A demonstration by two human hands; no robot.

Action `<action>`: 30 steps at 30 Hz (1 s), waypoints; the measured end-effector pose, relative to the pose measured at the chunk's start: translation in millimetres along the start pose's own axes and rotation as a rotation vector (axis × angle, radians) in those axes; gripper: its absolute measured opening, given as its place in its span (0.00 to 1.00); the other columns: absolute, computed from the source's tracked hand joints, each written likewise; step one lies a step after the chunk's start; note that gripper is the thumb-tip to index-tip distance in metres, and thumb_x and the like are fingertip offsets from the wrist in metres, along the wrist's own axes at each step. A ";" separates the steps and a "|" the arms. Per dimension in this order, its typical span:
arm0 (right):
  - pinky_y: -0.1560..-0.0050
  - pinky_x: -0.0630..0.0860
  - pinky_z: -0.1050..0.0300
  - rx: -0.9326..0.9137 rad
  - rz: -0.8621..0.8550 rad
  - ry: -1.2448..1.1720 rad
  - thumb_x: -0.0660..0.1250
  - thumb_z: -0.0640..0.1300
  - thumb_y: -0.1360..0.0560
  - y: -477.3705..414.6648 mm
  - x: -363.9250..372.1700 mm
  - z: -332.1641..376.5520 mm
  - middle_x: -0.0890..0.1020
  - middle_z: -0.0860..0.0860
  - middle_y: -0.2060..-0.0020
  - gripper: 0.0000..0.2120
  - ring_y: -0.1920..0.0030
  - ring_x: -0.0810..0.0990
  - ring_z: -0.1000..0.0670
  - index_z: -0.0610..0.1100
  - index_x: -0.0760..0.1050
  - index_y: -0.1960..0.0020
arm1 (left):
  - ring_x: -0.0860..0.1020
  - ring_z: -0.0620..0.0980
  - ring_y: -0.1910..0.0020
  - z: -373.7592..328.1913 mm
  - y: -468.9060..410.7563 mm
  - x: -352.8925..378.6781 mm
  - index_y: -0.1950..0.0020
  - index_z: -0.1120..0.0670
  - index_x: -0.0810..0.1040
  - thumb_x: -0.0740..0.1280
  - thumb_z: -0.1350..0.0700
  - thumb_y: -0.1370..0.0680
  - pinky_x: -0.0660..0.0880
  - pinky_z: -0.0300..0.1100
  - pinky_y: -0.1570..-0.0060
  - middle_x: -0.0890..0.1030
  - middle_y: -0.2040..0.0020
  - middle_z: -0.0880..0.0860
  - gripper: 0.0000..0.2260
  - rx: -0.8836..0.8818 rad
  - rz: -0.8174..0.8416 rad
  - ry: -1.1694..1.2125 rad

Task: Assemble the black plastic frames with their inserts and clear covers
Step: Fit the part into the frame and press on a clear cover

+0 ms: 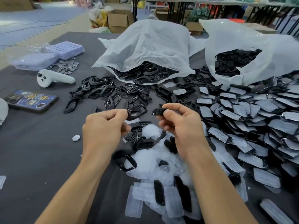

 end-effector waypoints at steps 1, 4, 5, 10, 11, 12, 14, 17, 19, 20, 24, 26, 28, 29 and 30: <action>0.71 0.75 0.63 -0.003 0.009 -0.005 0.65 0.28 0.22 -0.4 0.6 -0.1 0.85 0.43 0.67 0.09 0.71 0.80 0.50 0.38 0.82 0.51 | 0.87 0.48 0.63 1.7 3.7 2.5 0.59 0.40 0.89 0.70 0.44 0.32 0.83 0.43 0.59 0.87 0.66 0.51 0.08 -0.028 0.029 0.080; 0.70 0.77 0.62 -0.003 0.026 0.001 0.67 0.29 0.22 -0.5 2.0 -2.6 0.85 0.43 0.67 0.08 0.70 0.81 0.51 0.38 0.82 0.51 | 0.88 0.49 0.56 5.0 11.5 10.3 0.56 0.44 0.90 0.73 0.45 0.31 0.83 0.40 0.60 0.89 0.59 0.52 0.08 -0.070 0.077 0.226; 0.69 0.78 0.62 -0.004 0.033 0.003 0.67 0.29 0.22 -0.2 2.2 -3.6 0.85 0.44 0.67 0.08 0.70 0.81 0.51 0.38 0.82 0.52 | 0.88 0.49 0.56 4.4 13.3 12.8 0.57 0.45 0.90 0.75 0.46 0.29 0.83 0.39 0.61 0.89 0.59 0.53 0.06 -0.075 0.087 0.256; 0.65 0.81 0.61 -0.005 0.073 -0.044 0.68 0.28 0.24 1.9 7.3 -7.8 0.84 0.45 0.66 0.08 0.67 0.84 0.49 0.38 0.83 0.53 | 0.87 0.53 0.61 6.7 9.6 12.1 0.57 0.45 0.88 0.78 0.63 0.26 0.84 0.48 0.58 0.88 0.60 0.55 0.11 -0.092 0.077 0.191; 0.64 0.81 0.60 -0.001 0.075 -0.059 0.69 0.27 0.24 2.0 8.3 -8.2 0.84 0.46 0.66 0.08 0.66 0.84 0.49 0.38 0.83 0.54 | 0.87 0.54 0.62 7.8 8.3 10.7 0.55 0.45 0.88 0.78 0.64 0.27 0.83 0.49 0.57 0.88 0.60 0.55 0.13 -0.099 0.068 0.182; 0.64 0.81 0.60 0.004 0.077 -0.068 0.69 0.27 0.24 2.1 9.2 -8.7 0.84 0.45 0.66 0.08 0.66 0.84 0.49 0.38 0.83 0.54 | 0.87 0.54 0.63 9.5 6.8 9.7 0.54 0.46 0.87 0.78 0.65 0.27 0.83 0.50 0.57 0.88 0.60 0.56 0.13 -0.104 0.055 0.185; 0.65 0.81 0.61 -0.001 0.074 -0.052 0.69 0.27 0.24 2.4 10.0 -8.8 0.84 0.44 0.66 0.09 0.67 0.84 0.49 0.39 0.83 0.55 | 0.87 0.53 0.65 12.3 4.0 8.8 0.52 0.50 0.85 0.76 0.68 0.26 0.83 0.45 0.63 0.88 0.61 0.57 0.12 -0.114 0.023 0.239; 0.66 0.79 0.62 -0.050 0.055 0.020 0.70 0.28 0.25 2.9 8.9 -7.4 0.84 0.45 0.67 0.10 0.69 0.82 0.50 0.41 0.85 0.56 | 0.87 0.50 0.64 14.5 3.4 12.6 0.51 0.54 0.84 0.73 0.69 0.24 0.81 0.37 0.64 0.88 0.62 0.55 0.10 -0.127 0.014 0.274; 0.65 0.77 0.63 -0.087 0.033 0.066 0.70 0.29 0.25 2.0 7.4 -6.4 0.83 0.46 0.68 0.11 0.69 0.80 0.51 0.43 0.86 0.57 | 0.87 0.49 0.63 15.0 4.5 15.0 0.51 0.54 0.85 0.73 0.68 0.23 0.82 0.37 0.63 0.88 0.61 0.54 0.09 -0.133 0.027 0.267; 0.64 0.76 0.62 -0.102 0.024 0.084 0.70 0.29 0.25 1.2 6.8 -6.4 0.82 0.47 0.68 0.12 0.68 0.78 0.51 0.44 0.87 0.57 | 0.86 0.49 0.63 15.0 4.8 15.2 0.51 0.55 0.86 0.73 0.68 0.23 0.82 0.38 0.63 0.88 0.61 0.54 0.08 -0.134 0.028 0.263; 0.61 0.77 0.61 -0.118 0.021 0.070 0.69 0.29 0.24 -0.3 6.7 -7.5 0.82 0.49 0.68 0.15 0.66 0.78 0.51 0.46 0.87 0.57 | 0.86 0.49 0.64 12.0 7.4 16.1 0.53 0.56 0.86 0.72 0.68 0.23 0.82 0.38 0.63 0.87 0.62 0.53 0.08 -0.155 0.025 0.295; 0.60 0.80 0.61 -0.117 0.041 0.048 0.70 0.27 0.25 1.0 7.8 -7.7 0.85 0.49 0.66 0.14 0.64 0.84 0.50 0.45 0.86 0.56 | 0.87 0.50 0.63 10.1 9.0 16.8 0.54 0.57 0.85 0.72 0.68 0.22 0.82 0.39 0.64 0.88 0.61 0.54 0.07 -0.170 0.026 0.325; 0.60 0.81 0.61 -0.127 0.053 0.033 0.72 0.27 0.27 2.6 8.9 -7.3 0.86 0.47 0.65 0.13 0.62 0.86 0.48 0.44 0.86 0.54 | 0.87 0.51 0.63 8.6 10.4 16.6 0.51 0.59 0.84 0.72 0.68 0.22 0.82 0.39 0.64 0.88 0.60 0.56 0.05 -0.180 0.036 0.349; 0.60 0.82 0.60 -0.130 0.054 0.021 0.72 0.27 0.28 3.3 9.4 -6.8 0.86 0.46 0.65 0.12 0.62 0.86 0.48 0.43 0.85 0.54 | 0.87 0.51 0.63 8.0 10.9 16.2 0.50 0.60 0.84 0.72 0.67 0.21 0.82 0.39 0.65 0.88 0.59 0.57 0.04 -0.183 0.040 0.358; 0.60 0.82 0.60 -0.131 0.053 0.005 0.73 0.27 0.28 4.1 9.9 -6.4 0.86 0.46 0.65 0.12 0.63 0.86 0.47 0.42 0.85 0.54 | 0.87 0.52 0.63 7.6 11.5 15.9 0.49 0.61 0.83 0.71 0.67 0.21 0.82 0.38 0.65 0.88 0.59 0.58 0.04 -0.188 0.043 0.367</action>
Point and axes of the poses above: each hand's wrist, its own y-axis away from the middle knuckle, its own x-axis out of the palm, z = x × y, the point moved 5 cm from there along -y, towards the middle knuckle
